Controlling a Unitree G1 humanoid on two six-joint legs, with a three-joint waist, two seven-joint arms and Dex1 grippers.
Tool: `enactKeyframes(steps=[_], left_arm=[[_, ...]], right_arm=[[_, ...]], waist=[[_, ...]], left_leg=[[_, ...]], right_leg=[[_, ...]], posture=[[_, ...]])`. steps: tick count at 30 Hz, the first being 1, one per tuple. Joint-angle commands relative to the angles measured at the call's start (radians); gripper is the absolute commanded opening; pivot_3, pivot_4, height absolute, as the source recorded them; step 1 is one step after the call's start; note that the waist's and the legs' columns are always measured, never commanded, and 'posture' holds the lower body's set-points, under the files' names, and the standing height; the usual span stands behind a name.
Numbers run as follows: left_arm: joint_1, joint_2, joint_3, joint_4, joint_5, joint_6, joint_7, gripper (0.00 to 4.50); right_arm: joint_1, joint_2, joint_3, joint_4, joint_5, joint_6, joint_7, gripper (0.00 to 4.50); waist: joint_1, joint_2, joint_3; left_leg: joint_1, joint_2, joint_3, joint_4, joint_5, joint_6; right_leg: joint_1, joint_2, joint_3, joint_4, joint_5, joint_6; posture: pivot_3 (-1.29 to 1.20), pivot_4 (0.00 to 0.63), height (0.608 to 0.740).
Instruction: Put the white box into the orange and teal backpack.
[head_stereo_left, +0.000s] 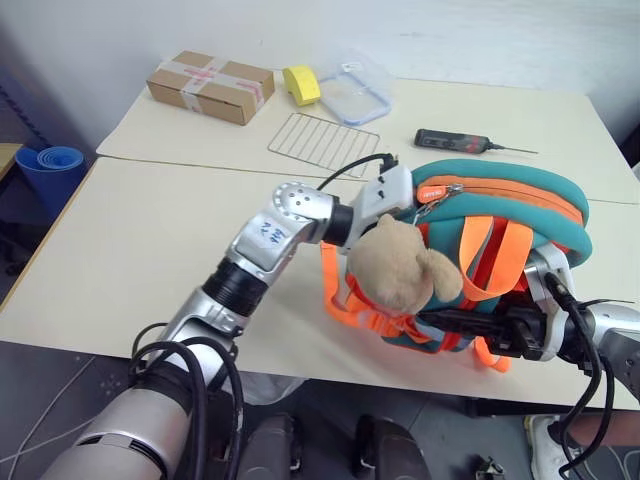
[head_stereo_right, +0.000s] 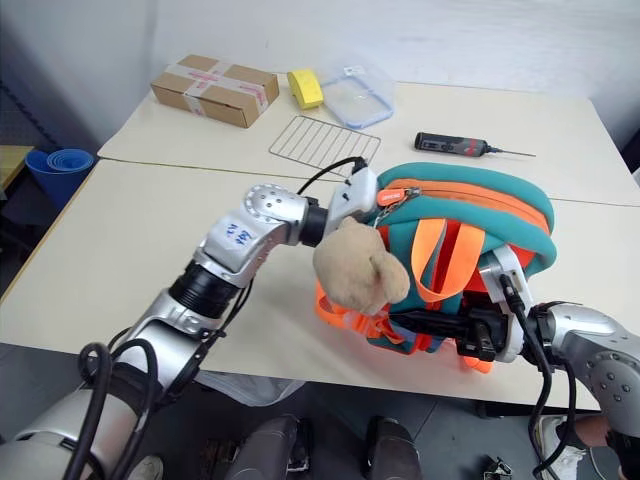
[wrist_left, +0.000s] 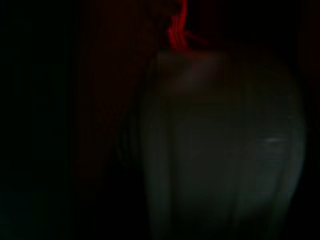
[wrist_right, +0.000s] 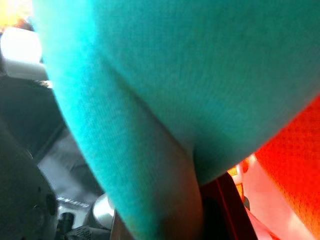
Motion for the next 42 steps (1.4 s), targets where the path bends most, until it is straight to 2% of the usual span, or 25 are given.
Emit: enactKeyframes(steps=[1,4,6,9,12,14,19,23,27,32,36,39,42], left_arm=[[0.014,-0.017,0.093,-0.048,-0.061,0.010,-0.005,2.41],[0.042,0.043,0.193,-0.084,-0.099,-0.028,-0.032,3.27],[0.068,0.110,0.246,-0.083,-0.129,-0.059,-0.106,3.68],[0.104,0.233,0.281,-0.075,-0.167,-0.051,-0.254,3.68],[0.140,0.390,0.275,-0.083,-0.129,-0.062,-0.357,3.68],[0.170,0.439,0.295,-0.146,-0.157,-0.068,-0.391,3.68],[0.235,0.447,0.355,-0.368,-0.276,0.038,-0.339,3.68],[0.278,0.351,0.346,-0.544,-0.318,0.081,-0.193,3.68],[0.313,0.268,0.290,-0.597,-0.297,0.086,-0.112,2.90],[0.321,0.215,0.216,-0.567,-0.197,-0.008,-0.062,1.30],[0.319,0.204,0.233,-0.545,-0.189,-0.036,-0.039,0.23],[0.279,0.244,0.332,-0.503,-0.262,0.013,-0.038,0.05],[0.248,0.354,0.417,-0.419,-0.272,0.028,-0.071,0.05]], right_arm=[[0.000,0.019,-0.025,-0.041,0.006,-0.022,-0.030,0.00],[0.012,0.036,-0.037,-0.052,0.005,-0.033,-0.065,0.00],[0.014,0.052,-0.041,-0.059,0.000,-0.046,-0.092,0.00],[0.011,0.083,-0.038,-0.067,-0.009,-0.066,-0.130,0.00],[0.001,0.095,-0.025,-0.064,-0.015,-0.068,-0.144,0.00],[0.000,0.091,-0.022,-0.061,-0.016,-0.062,-0.144,0.00],[-0.018,0.091,-0.005,-0.037,-0.036,-0.065,-0.133,0.00],[-0.049,0.099,0.025,-0.011,-0.053,-0.061,-0.113,0.00],[-0.064,0.097,0.032,0.003,-0.056,-0.057,-0.099,0.00],[-0.076,0.102,0.033,0.009,-0.053,-0.053,-0.101,0.00],[-0.058,0.103,0.014,-0.004,-0.042,-0.051,-0.108,0.00],[-0.027,0.112,-0.010,-0.016,-0.037,-0.061,-0.124,0.00],[0.005,0.133,-0.030,-0.028,-0.036,-0.075,-0.141,0.00]], waist=[[-0.002,0.000,0.000],[-0.008,0.000,0.000],[-0.014,0.000,0.000],[-0.026,0.000,0.000],[-0.025,0.001,0.000],[-0.024,0.001,0.000],[-0.014,0.001,0.000],[-0.020,0.001,0.000],[-0.023,0.001,0.000],[-0.021,0.001,0.000],[-0.020,0.001,0.000],[-0.020,0.001,0.000],[-0.023,0.001,0.000]], left_leg=[[0.000,0.000,0.000,0.000,0.000,0.000],[0.000,0.001,-0.001,0.001,0.000,-0.001],[0.000,0.001,-0.001,0.001,0.001,-0.001],[0.000,0.001,-0.001,0.001,0.001,-0.001],[0.000,0.001,-0.001,0.002,0.001,-0.001],[0.000,0.000,-0.001,0.002,0.001,-0.001],[-0.004,-0.001,-0.010,0.010,-0.002,0.000],[-0.003,-0.001,-0.011,0.010,-0.002,0.001],[-0.001,-0.001,-0.011,0.010,-0.002,0.001],[0.000,-0.001,-0.011,0.010,-0.002,0.000],[0.000,-0.001,-0.011,0.010,-0.002,0.000],[0.000,-0.001,-0.012,0.010,-0.002,0.000],[0.000,0.000,-0.012,0.010,-0.002,0.000]], right_leg=[[0.000,0.000,0.000,0.001,0.000,0.000],[0.000,0.000,0.000,0.001,0.000,0.000],[0.000,0.000,-0.001,0.002,0.000,0.000],[0.000,0.000,-0.001,0.002,0.000,0.000],[0.000,0.000,-0.001,0.003,0.000,0.000],[0.000,0.000,-0.001,0.003,0.000,0.000],[0.002,-0.001,0.001,0.004,0.000,0.000],[0.005,-0.001,0.002,0.003,0.000,0.000],[0.008,-0.001,0.001,0.003,0.000,0.000],[0.009,0.000,0.001,0.002,0.000,0.000],[0.009,0.000,0.001,0.002,0.000,0.000],[0.009,-0.001,0.000,0.002,0.000,0.000],[0.009,0.000,0.000,0.002,0.000,0.000]], posture=[[0.00,0.150,0.740],[0.00,0.150,0.740],[0.00,0.150,0.740],[0.00,0.150,0.740],[0.00,0.150,0.740],[0.00,0.150,0.740],[0.00,0.150,0.740],[0.00,0.150,0.740],[0.00,0.150,0.740],[0.00,0.150,0.740],[0.00,0.150,0.740],[0.00,0.150,0.740],[0.00,0.150,0.740]])
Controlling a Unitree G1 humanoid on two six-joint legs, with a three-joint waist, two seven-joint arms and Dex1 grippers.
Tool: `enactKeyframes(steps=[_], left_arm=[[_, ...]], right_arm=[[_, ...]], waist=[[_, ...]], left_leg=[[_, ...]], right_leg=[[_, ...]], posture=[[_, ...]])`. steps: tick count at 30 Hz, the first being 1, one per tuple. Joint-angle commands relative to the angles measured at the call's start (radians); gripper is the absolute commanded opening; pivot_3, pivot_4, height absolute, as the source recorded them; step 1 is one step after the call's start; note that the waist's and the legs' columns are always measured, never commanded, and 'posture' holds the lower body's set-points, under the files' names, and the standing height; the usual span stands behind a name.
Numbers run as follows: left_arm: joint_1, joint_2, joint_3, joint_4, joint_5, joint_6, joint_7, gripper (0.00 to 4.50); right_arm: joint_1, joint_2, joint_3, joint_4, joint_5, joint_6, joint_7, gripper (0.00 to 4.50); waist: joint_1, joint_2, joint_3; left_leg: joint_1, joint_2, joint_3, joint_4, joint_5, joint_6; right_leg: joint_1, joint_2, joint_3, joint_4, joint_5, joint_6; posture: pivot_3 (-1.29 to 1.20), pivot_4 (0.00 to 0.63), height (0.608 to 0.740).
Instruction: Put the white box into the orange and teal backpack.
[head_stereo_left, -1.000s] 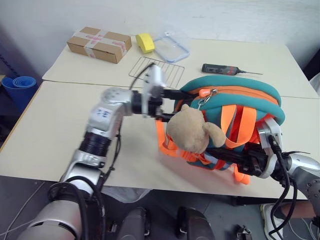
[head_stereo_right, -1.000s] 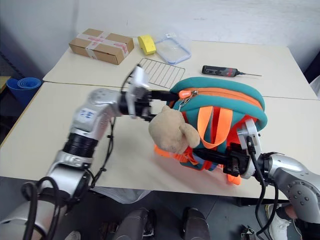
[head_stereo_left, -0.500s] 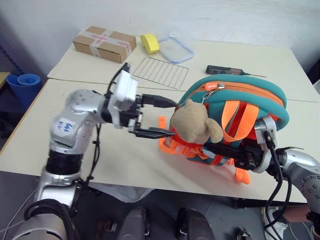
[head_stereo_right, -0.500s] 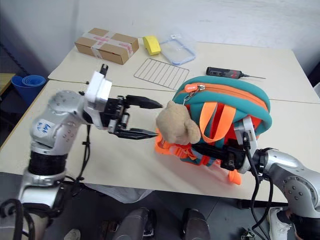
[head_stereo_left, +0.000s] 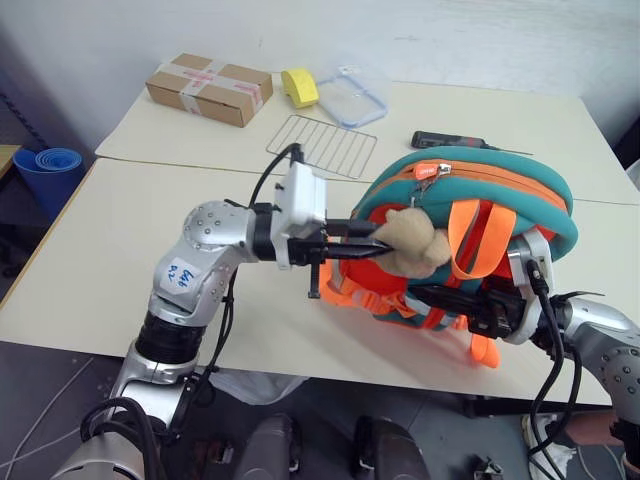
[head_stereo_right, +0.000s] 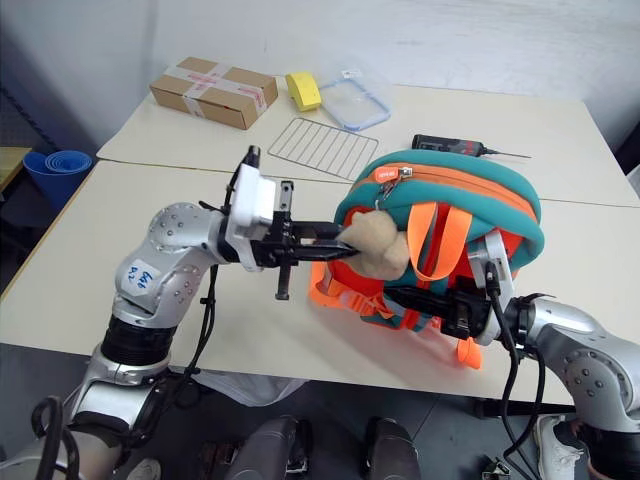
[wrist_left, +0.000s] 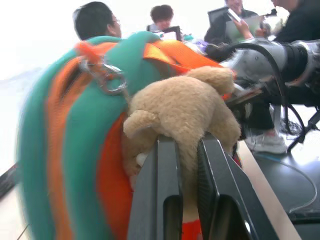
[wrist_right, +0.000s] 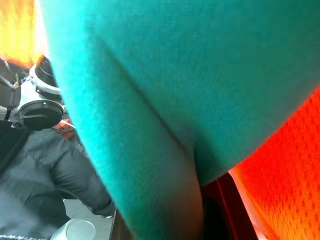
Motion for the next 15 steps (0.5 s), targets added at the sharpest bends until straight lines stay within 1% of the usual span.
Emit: enactKeyframes(steps=[1,3,5,6,8,9,11,15], left_arm=[[-0.049,0.130,0.128,0.101,0.007,-0.018,-0.023,0.05],[-0.064,0.208,0.152,0.205,0.054,-0.057,-0.030,0.05],[-0.065,0.267,0.147,0.330,0.106,-0.104,-0.044,0.05],[-0.057,0.286,0.127,0.386,0.140,-0.141,-0.057,0.05],[-0.041,0.292,0.073,0.494,0.223,-0.255,-0.066,0.05],[-0.034,0.281,0.044,0.549,0.266,-0.326,-0.064,0.05],[0.002,0.216,-0.019,0.633,0.323,-0.447,-0.062,0.05],[0.043,0.101,-0.073,0.673,0.365,-0.566,-0.050,0.05]], right_arm=[[0.041,0.022,-0.053,-0.043,0.018,-0.032,-0.017,0.00],[0.059,0.036,-0.073,-0.048,0.014,-0.048,-0.034,0.00],[0.070,0.049,-0.094,-0.049,0.022,-0.061,-0.054,0.00],[0.078,0.053,-0.102,-0.052,0.026,-0.064,-0.058,0.00],[0.093,0.053,-0.111,-0.054,0.024,-0.066,-0.057,0.00],[0.098,0.051,-0.114,-0.049,0.019,-0.069,-0.057,0.00],[0.111,0.053,-0.125,-0.025,0.002,-0.086,-0.056,0.00],[0.128,0.058,-0.130,-0.011,-0.007,-0.105,-0.053,0.00]], waist=[[-0.003,0.000,0.000],[-0.004,0.001,0.000],[-0.003,0.001,0.000],[-0.002,0.001,0.000],[0.000,0.001,0.000],[0.002,0.001,0.000],[0.005,0.001,0.000],[0.005,0.001,0.000]], left_leg=[[0.000,0.000,0.000,0.000,0.000,0.000],[0.001,0.001,0.002,-0.001,0.000,-0.001],[0.001,0.001,0.002,-0.001,0.000,-0.001],[0.001,0.000,0.003,-0.001,0.000,-0.001],[0.001,0.000,0.003,-0.001,0.000,0.000],[0.001,0.000,0.003,-0.001,0.000,0.000],[0.001,-0.001,0.003,-0.001,-0.001,0.000],[0.000,-0.002,0.003,0.000,-0.002,0.002]], right_leg=[[0.000,0.000,0.000,0.000,0.000,0.000],[-0.001,0.001,-0.001,0.001,0.000,0.000],[-0.001,0.001,-0.002,0.001,0.000,0.000],[-0.001,0.001,-0.003,0.001,0.000,0.000],[-0.002,0.001,-0.003,0.002,0.000,0.000],[-0.002,0.001,-0.003,0.002,0.000,0.000],[-0.002,0.000,-0.002,0.002,0.000,0.000],[-0.002,-0.001,-0.002,0.001,0.000,0.000]], posture=[[0.00,0.150,0.740],[0.00,0.150,0.740],[0.00,0.150,0.740],[0.00,0.150,0.740],[0.00,0.150,0.740],[0.00,0.150,0.740],[0.00,0.150,0.740],[0.00,0.150,0.740]])
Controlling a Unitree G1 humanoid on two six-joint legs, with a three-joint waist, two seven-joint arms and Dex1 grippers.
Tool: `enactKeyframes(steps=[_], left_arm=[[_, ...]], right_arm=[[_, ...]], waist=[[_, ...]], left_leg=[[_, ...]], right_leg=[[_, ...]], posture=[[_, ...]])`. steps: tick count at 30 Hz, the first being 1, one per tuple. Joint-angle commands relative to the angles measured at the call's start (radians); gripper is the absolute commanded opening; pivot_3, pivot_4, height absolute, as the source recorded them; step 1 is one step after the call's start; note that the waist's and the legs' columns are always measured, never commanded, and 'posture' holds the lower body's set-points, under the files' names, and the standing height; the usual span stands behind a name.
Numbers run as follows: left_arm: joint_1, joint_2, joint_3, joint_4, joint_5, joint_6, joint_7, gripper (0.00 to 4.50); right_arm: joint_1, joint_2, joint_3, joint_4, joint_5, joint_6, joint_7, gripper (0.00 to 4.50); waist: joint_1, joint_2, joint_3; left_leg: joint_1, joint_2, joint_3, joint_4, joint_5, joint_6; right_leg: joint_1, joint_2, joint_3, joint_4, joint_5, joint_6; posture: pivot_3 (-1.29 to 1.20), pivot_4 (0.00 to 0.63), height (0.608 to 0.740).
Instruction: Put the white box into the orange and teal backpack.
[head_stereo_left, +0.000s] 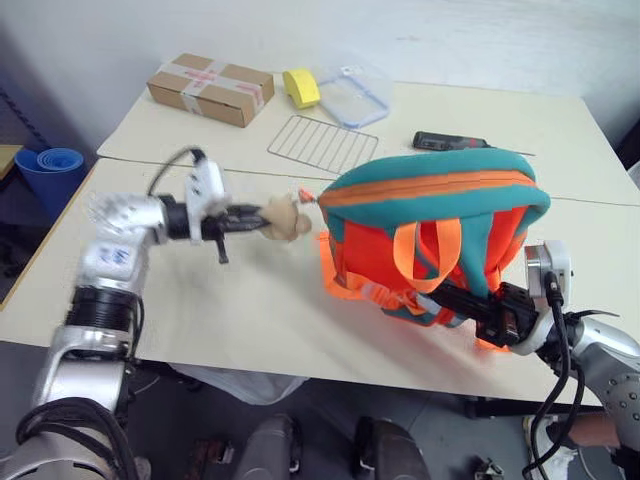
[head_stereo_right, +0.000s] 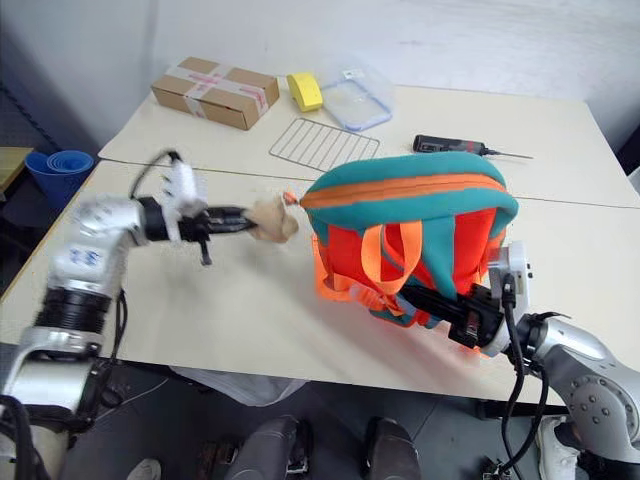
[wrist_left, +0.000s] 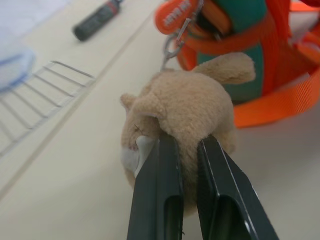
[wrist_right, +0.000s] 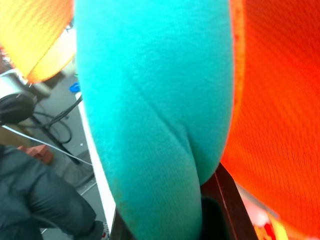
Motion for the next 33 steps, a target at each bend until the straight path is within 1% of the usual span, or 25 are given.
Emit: enactKeyframes(steps=[1,5,8,10,11,12,14,16,18,20,21,23,24,25,27,30,33], left_arm=[[0.019,-0.053,-0.027,0.024,0.055,-0.089,0.033,0.05],[0.029,-0.128,-0.010,-0.003,0.023,-0.078,0.067,0.05],[0.065,-0.116,-0.030,-0.047,0.055,-0.104,0.058,0.05],[0.098,-0.102,-0.008,-0.126,0.027,-0.050,0.061,0.05],[0.111,-0.097,0.015,-0.169,0.000,0.002,0.076,0.05],[0.129,-0.079,0.037,-0.222,-0.030,0.057,0.074,0.76],[0.174,-0.031,0.073,-0.316,-0.072,0.139,0.066,1.34],[0.230,0.028,0.111,-0.395,-0.104,0.201,0.055,1.97],[0.305,0.087,0.159,-0.467,-0.147,0.266,0.046,2.59],[0.420,0.165,0.228,-0.538,-0.202,0.320,0.004,3.22],[0.482,0.204,0.258,-0.573,-0.220,0.334,-0.023,3.58],[0.572,0.242,0.314,-0.614,-0.243,0.337,-0.032,4.23],[0.613,0.249,0.342,-0.626,-0.249,0.321,-0.031,4.50],[0.644,0.253,0.363,-0.635,-0.251,0.305,-0.032,4.50],[0.704,0.256,0.398,-0.643,-0.249,0.256,-0.050,4.50],[0.761,0.258,0.410,-0.615,-0.177,0.151,-0.030,4.50],[0.759,0.251,0.411,-0.603,-0.173,0.130,-0.008,4.50]], right_arm=[[0.018,0.008,-0.042,-0.006,0.005,-0.028,0.004,0.00],[0.043,0.025,-0.038,-0.021,0.007,-0.037,-0.003,0.00],[0.051,0.052,-0.024,-0.028,-0.008,-0.057,-0.020,0.00],[0.020,0.096,-0.012,-0.014,-0.041,-0.095,-0.068,0.00],[0.003,0.116,-0.013,-0.007,-0.027,-0.092,-0.093,0.00],[-0.012,0.125,-0.001,-0.010,-0.076,-0.133,-0.095,0.31],[-0.022,0.116,0.022,-0.026,-0.131,-0.164,-0.067,0.91],[-0.015,0.084,0.034,-0.038,-0.179,-0.193,-0.026,1.56],[0.011,0.042,0.025,-0.029,-0.263,-0.273,0.030,2.26],[0.079,-0.047,-0.015,0.041,-0.393,-0.443,0.183,2.93],[0.110,-0.089,-0.053,0.099,-0.422,-0.496,0.251,3.30],[0.144,-0.158,-0.106,0.237,-0.481,-0.620,0.355,4.03],[0.152,-0.184,-0.126,0.304,-0.493,-0.648,0.386,4.33],[0.148,-0.199,-0.137,0.360,-0.505,-0.681,0.408,4.45],[0.152,-0.244,-0.139,0.447,-0.500,-0.639,0.450,4.45],[0.079,-0.243,-0.120,0.600,-0.572,-0.788,0.457,4.45],[0.027,-0.237,-0.081,0.727,-0.645,-0.921,0.471,4.45]], waist=[[-0.001,0.000,0.000],[-0.005,0.000,0.000],[-0.006,0.000,0.000],[-0.008,0.000,0.000],[-0.008,0.000,0.000],[-0.010,0.000,0.000],[-0.011,0.001,0.000],[-0.012,0.001,0.000],[-0.012,0.002,0.001],[-0.011,0.003,0.001],[-0.011,0.002,0.001],[-0.007,0.002,0.001],[-0.004,0.003,0.001],[-0.002,0.003,0.001],[-0.005,0.003,0.002],[-0.009,0.004,0.002],[-0.013,0.005,0.002]], left_leg=[[0.000,0.000,0.000,0.000,0.000,0.000],[0.000,0.001,0.000,0.000,0.000,0.000],[0.000,0.001,0.000,0.000,0.000,0.000],[0.000,0.001,0.000,0.000,0.000,-0.001],[0.000,0.001,0.000,0.000,0.000,-0.001],[0.000,0.001,0.000,0.000,0.000,-0.001],[0.000,0.001,0.000,0.000,0.000,-0.001],[0.000,0.002,0.000,0.000,0.000,-0.002],[0.000,0.002,0.000,-0.001,0.000,-0.002],[0.000,0.002,0.001,-0.002,0.000,-0.002],[0.000,0.002,0.002,-0.002,-0.001,-0.002],[0.000,0.001,0.003,-0.002,-0.001,-0.001],[0.000,0.001,0.004,-0.001,-0.001,0.000],[0.000,0.001,0.004,0.000,-0.002,0.001],[0.001,0.001,0.003,0.000,-0.003,0.002],[0.004,0.004,0.002,0.000,-0.006,-0.004],[0.004,0.006,0.003,-0.001,-0.006,-0.008]], right_leg=[[0.000,0.000,0.000,0.000,0.000,0.000],[0.000,0.000,0.000,0.001,0.000,0.000],[0.000,0.000,0.001,0.001,0.000,0.000],[0.000,0.000,0.001,0.001,0.000,0.000],[0.000,0.000,0.001,0.001,0.000,0.000],[-0.001,0.000,0.002,0.001,0.000,0.000],[-0.002,0.000,0.003,0.002,0.000,0.000],[-0.003,0.000,0.004,0.003,0.000,0.000],[-0.004,0.000,0.005,0.003,-0.001,-0.001],[-0.004,0.000,0.005,0.003,-0.001,-0.001],[-0.005,0.000,0.005,0.003,-0.001,-0.001],[-0.004,0.000,0.003,0.002,-0.001,-0.001],[-0.004,0.000,0.002,0.002,-0.001,-0.001],[-0.003,0.000,0.002,0.001,0.000,-0.001],[-0.001,-0.001,0.003,-0.004,0.000,0.000],[0.001,-0.008,0.006,-0.007,-0.001,-0.001],[0.000,-0.006,0.005,-0.004,-0.002,-0.003]], posture=[[0.00,0.150,0.740],[0.00,0.150,0.740],[0.00,0.150,0.740],[0.00,0.150,0.740],[0.00,0.150,0.740],[0.00,0.150,0.740],[0.00,0.150,0.740],[0.00,0.150,0.740],[0.00,0.150,0.740],[0.00,0.150,0.740],[0.00,0.150,0.740],[0.00,0.150,0.740],[0.00,0.150,0.740],[0.00,0.150,0.740],[0.00,0.150,0.740],[0.00,0.150,0.740],[0.00,0.150,0.740]])
